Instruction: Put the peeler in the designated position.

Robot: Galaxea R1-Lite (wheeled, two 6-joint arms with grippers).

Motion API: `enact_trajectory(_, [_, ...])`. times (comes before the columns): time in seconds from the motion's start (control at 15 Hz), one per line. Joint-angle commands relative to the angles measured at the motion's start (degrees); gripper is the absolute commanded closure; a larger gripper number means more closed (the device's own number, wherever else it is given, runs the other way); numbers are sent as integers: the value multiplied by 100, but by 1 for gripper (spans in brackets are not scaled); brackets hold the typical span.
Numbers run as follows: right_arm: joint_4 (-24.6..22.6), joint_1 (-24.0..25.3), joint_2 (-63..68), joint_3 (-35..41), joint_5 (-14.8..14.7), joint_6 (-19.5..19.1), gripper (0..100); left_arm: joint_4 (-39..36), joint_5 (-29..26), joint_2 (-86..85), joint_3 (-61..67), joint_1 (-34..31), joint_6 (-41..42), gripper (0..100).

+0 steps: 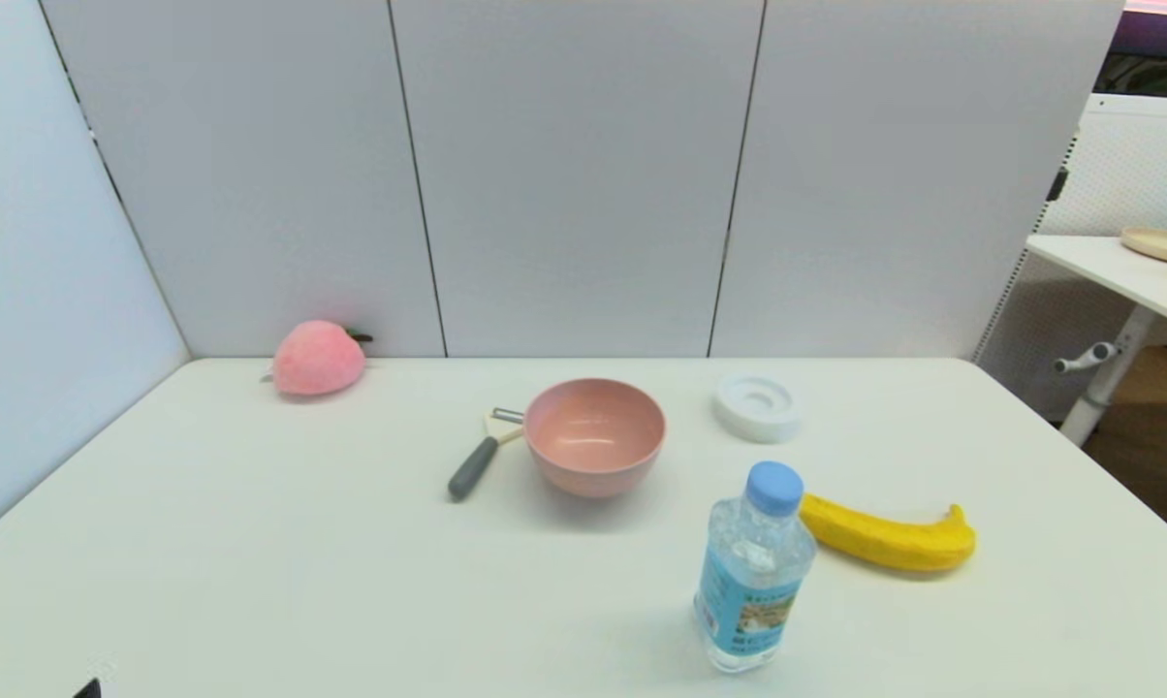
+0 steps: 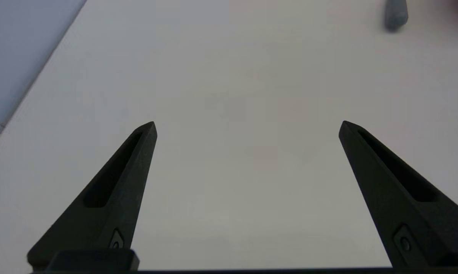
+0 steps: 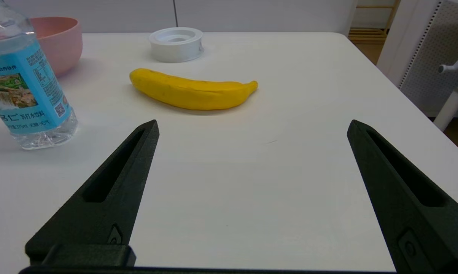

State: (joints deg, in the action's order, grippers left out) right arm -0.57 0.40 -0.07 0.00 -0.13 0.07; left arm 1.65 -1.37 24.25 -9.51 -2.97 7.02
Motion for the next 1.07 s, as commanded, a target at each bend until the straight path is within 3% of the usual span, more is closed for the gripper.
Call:
enact_trajectory(0.07, [-4,4,7,0,-4,1,0,-411,-39,-1194,863,16,-8,0])
enact_trajectory(0.47, [-4,4,7,0,-4,1,0,-147,-30,-2433,960,201,-254,0])
enact_trajectory(1.07, [-4,4,7,0,-4,1,0,-165,260,-2416,960,210,-869,0])
